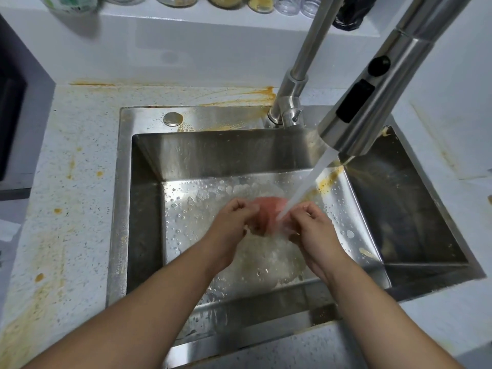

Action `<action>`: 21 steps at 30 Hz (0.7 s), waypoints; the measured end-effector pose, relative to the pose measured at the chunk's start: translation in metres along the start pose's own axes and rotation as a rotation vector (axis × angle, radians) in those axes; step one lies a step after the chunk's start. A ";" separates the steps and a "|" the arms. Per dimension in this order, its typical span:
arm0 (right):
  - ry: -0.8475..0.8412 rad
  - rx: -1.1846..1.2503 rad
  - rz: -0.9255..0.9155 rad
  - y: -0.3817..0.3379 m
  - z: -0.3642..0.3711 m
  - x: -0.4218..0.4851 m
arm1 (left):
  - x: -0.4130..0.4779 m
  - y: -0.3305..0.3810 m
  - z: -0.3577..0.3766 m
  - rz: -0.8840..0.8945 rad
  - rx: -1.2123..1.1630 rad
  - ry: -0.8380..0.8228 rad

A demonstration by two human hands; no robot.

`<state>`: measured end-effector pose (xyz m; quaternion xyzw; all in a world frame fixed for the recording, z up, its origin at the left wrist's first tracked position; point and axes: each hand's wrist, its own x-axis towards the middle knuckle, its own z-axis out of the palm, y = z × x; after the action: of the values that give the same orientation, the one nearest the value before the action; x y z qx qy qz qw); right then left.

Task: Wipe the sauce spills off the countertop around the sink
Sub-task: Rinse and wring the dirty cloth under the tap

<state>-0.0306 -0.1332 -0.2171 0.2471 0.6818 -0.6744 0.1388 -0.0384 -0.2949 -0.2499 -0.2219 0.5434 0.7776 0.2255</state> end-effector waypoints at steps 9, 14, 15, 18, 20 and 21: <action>-0.028 0.282 0.105 -0.014 0.002 0.002 | 0.001 0.001 -0.005 -0.126 -0.145 -0.174; -0.333 0.332 0.195 -0.008 0.014 -0.009 | -0.003 0.001 0.008 -0.048 -0.062 -0.150; -0.337 0.273 0.212 -0.004 0.017 -0.011 | -0.002 0.000 0.010 -0.023 -0.084 -0.128; -0.219 0.176 0.296 0.002 0.021 -0.010 | -0.002 0.002 0.013 -0.015 -0.194 -0.124; -0.206 0.143 0.328 0.000 0.021 -0.009 | -0.003 0.004 0.013 -0.034 -0.241 -0.116; -0.189 0.087 0.316 0.000 0.021 -0.008 | -0.003 0.004 0.012 -0.040 -0.248 -0.091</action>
<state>-0.0267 -0.1548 -0.2134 0.2926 0.5887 -0.6931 0.2958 -0.0398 -0.2850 -0.2410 -0.2234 0.4279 0.8434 0.2360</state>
